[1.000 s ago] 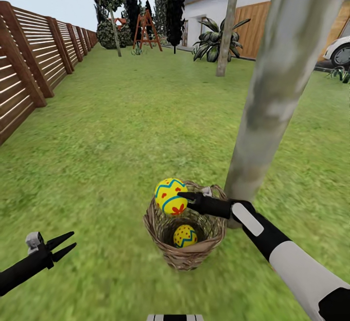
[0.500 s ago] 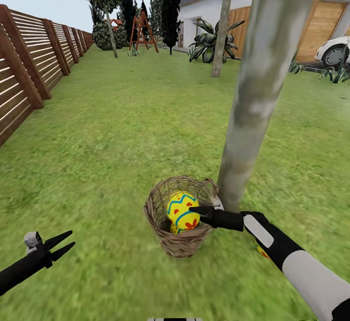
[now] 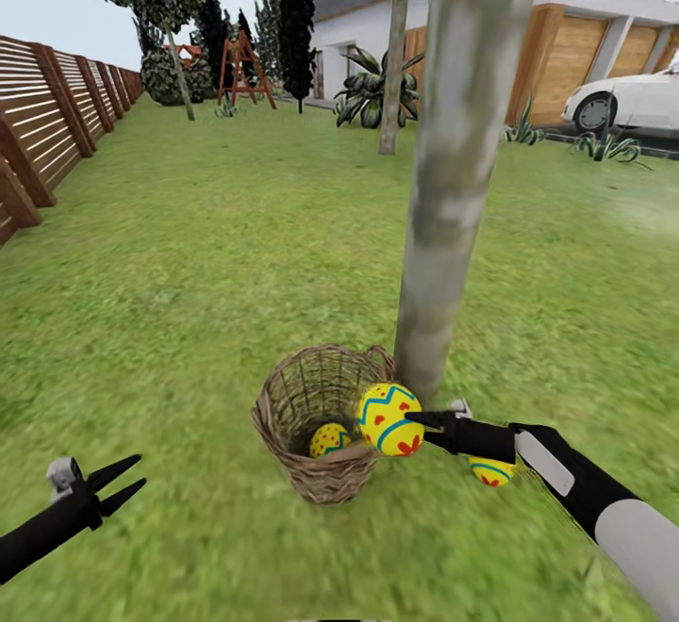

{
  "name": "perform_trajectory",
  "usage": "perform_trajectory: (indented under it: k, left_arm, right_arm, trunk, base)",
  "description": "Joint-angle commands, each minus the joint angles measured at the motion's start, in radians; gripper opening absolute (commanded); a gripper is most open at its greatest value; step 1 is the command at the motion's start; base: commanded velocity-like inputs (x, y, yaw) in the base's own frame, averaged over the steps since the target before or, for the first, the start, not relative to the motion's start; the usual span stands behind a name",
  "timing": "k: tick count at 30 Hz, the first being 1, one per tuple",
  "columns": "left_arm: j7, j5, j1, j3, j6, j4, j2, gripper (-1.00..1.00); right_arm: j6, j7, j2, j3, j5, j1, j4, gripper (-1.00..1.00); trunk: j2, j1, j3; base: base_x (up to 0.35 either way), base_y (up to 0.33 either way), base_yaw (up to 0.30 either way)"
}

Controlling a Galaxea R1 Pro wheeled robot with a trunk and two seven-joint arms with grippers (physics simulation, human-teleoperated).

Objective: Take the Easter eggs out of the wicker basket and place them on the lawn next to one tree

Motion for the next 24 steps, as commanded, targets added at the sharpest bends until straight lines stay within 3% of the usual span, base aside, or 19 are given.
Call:
perform_trajectory:
  k: [1, 5, 8, 9, 11, 13, 18, 21, 22, 24]
  left_arm:
    - [-0.003, 0.001, 0.000, 0.001, 0.010, 0.004, 0.000, 1.00]
    - [-0.003, 0.001, 0.000, 0.001, 0.009, 0.006, 0.000, 1.00]
    - [-0.003, 0.001, 0.000, 0.001, 0.008, 0.006, 0.000, 1.00]
    - [-0.003, 0.001, 0.000, 0.001, 0.009, 0.006, 0.000, 1.00]
    - [-0.003, 0.001, 0.000, 0.001, 0.008, 0.006, 0.000, 1.00]
    - [-0.003, 0.001, -0.001, 0.001, 0.008, 0.006, -0.001, 1.00]
    - [-0.007, 0.002, 0.000, 0.001, 0.002, 0.005, -0.001, 1.00]
    - [-0.010, 0.003, 0.000, -0.006, 0.000, -0.002, -0.011, 1.00]
    - [-0.011, 0.003, 0.000, -0.007, 0.000, -0.003, -0.017, 1.00]
    - [-0.007, 0.002, -0.001, -0.010, -0.001, -0.006, -0.053, 1.00]
  right_arm:
    - [0.005, 0.000, -0.016, 0.005, -0.008, -0.001, 0.001, -1.00]
    - [0.004, 0.025, -0.083, 0.005, -0.008, -0.001, 0.002, -1.00]
    - [0.003, 0.075, -0.106, 0.006, -0.004, -0.001, 0.027, -1.00]
    - [0.001, 0.077, -0.107, 0.006, 0.008, -0.001, 0.036, -1.00]
    - [-0.002, 0.080, -0.107, 0.005, 0.071, -0.001, 0.066, -1.00]
    - [-0.005, 0.079, -0.108, 0.004, 0.096, -0.001, 0.077, -1.00]
    - [-0.073, 0.067, -0.109, 0.004, 0.103, -0.001, 0.102, -1.00]
    - [-0.097, 0.013, -0.107, 0.005, 0.104, -0.001, 0.104, -1.00]
    - [-0.117, 0.000, -0.106, 0.005, 0.104, -0.001, 0.104, -1.00]
    - [-0.179, -0.039, -0.105, 0.005, 0.103, -0.001, 0.105, -1.00]
  trunk:
    - [0.000, 0.000, 0.000]
    - [0.000, 0.000, 0.005]
    - [0.000, 0.000, 0.009]
    - [0.000, 0.000, 0.010]
    - [0.000, 0.000, 0.012]
    - [0.000, 0.000, 0.015]
    - [0.000, 0.000, 0.021]
    - [0.000, 0.000, 0.024]
    - [0.000, 0.000, 0.025]
    - [0.000, 0.000, 0.027]
  base:
    - [0.000, 0.000, -0.206]
    - [0.000, 0.000, -0.206]
    - [0.000, 0.000, -0.206]
    - [0.000, 0.000, -0.206]
    - [0.000, 0.000, -0.206]
    - [0.000, 0.000, -0.206]
    - [0.000, 0.000, -0.206]
    - [0.000, 0.000, -0.217]
    - [0.000, 0.000, -0.227]
    - [0.000, 0.000, -0.235]
